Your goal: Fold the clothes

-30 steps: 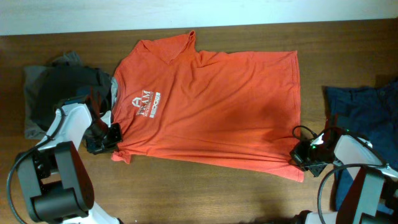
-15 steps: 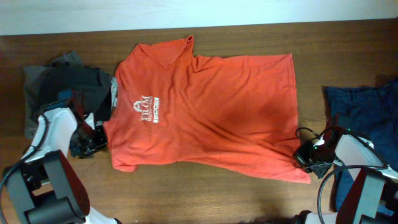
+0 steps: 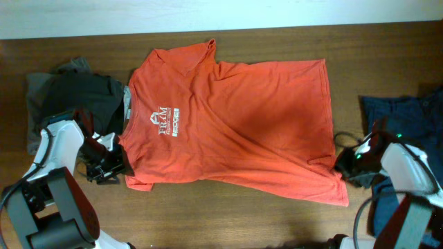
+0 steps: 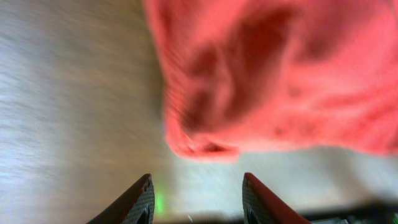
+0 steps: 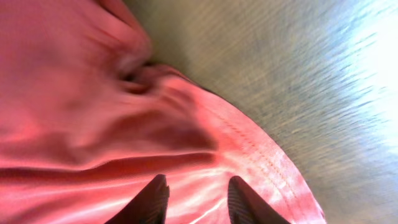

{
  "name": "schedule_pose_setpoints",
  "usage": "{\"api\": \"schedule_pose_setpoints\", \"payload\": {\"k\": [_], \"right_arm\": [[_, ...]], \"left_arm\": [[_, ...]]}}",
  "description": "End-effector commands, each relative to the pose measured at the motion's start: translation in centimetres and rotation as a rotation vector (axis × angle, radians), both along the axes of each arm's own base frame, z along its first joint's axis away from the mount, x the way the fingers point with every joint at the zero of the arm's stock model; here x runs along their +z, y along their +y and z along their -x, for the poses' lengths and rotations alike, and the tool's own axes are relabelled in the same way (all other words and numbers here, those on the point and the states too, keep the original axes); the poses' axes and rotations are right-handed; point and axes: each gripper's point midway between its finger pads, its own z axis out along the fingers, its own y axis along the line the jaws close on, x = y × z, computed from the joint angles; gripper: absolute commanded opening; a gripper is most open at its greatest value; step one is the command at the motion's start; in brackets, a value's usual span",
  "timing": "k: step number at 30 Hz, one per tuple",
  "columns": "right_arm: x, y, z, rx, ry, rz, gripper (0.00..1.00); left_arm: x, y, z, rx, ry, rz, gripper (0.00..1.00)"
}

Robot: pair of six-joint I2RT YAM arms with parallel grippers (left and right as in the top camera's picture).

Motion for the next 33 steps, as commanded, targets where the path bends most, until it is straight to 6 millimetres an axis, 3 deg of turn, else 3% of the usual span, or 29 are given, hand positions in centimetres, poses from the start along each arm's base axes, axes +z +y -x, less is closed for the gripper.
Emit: {"api": "schedule_pose_setpoints", "payload": {"k": [1,4,7,9,12,14,17,19,21,22,23,27,31,33], "right_arm": [[5.5,-1.4,-3.2,0.021,-0.18,0.072,0.46],[7.5,-1.7,-4.1,0.021,-0.241,0.099,0.52],[7.8,-1.8,-4.3,0.021,-0.253,0.105,0.54],[7.8,-1.8,-4.3,0.021,-0.252,0.104,0.54],[7.8,-1.8,-4.3,0.021,-0.253,0.105,0.55],[7.8,-1.8,-4.3,0.021,-0.252,0.104,0.55],[7.8,-1.8,-4.3,0.021,-0.252,0.104,0.55],[7.8,-1.8,-4.3,0.021,-0.252,0.105,0.55],[7.8,-1.8,-4.3,0.021,-0.253,0.106,0.55],[7.8,-1.9,-4.3,0.021,-0.251,0.108,0.55],[7.8,-1.9,-4.3,0.02,-0.251,0.109,0.54],[7.8,-2.0,-4.4,0.02,-0.258,0.111,0.55],[7.8,-2.0,-4.4,0.02,-0.258,0.111,0.55],[7.8,-2.0,-4.4,0.02,-0.258,0.111,0.55]], "left_arm": [[2.1,-2.1,0.8,-0.046,-0.021,0.128,0.45],[2.8,-2.6,2.4,-0.035,0.034,0.144,0.46],[2.4,-3.1,4.1,0.0,0.067,0.141,0.46],[0.0,-3.0,3.7,0.09,0.022,0.097,0.46],[-2.1,-2.9,3.1,0.174,-0.009,0.067,0.36],[-3.3,-2.7,2.6,0.202,-0.044,0.049,0.36],[-3.9,-2.4,1.6,0.224,-0.092,0.035,0.36],[-4.0,-2.3,1.3,0.226,-0.105,0.032,0.27],[-3.9,-2.4,1.6,0.227,-0.089,0.039,0.08],[-3.8,-2.6,1.9,0.228,-0.077,0.046,0.05],[-3.6,-3.0,2.4,0.232,-0.053,0.066,0.01],[-1.6,-4.5,2.8,0.225,-0.063,0.15,0.01],[3.5,-4.6,-0.2,0.211,-0.275,0.175,0.01],[8.2,-3.6,-2.7,0.187,-0.464,0.128,0.0]]}}
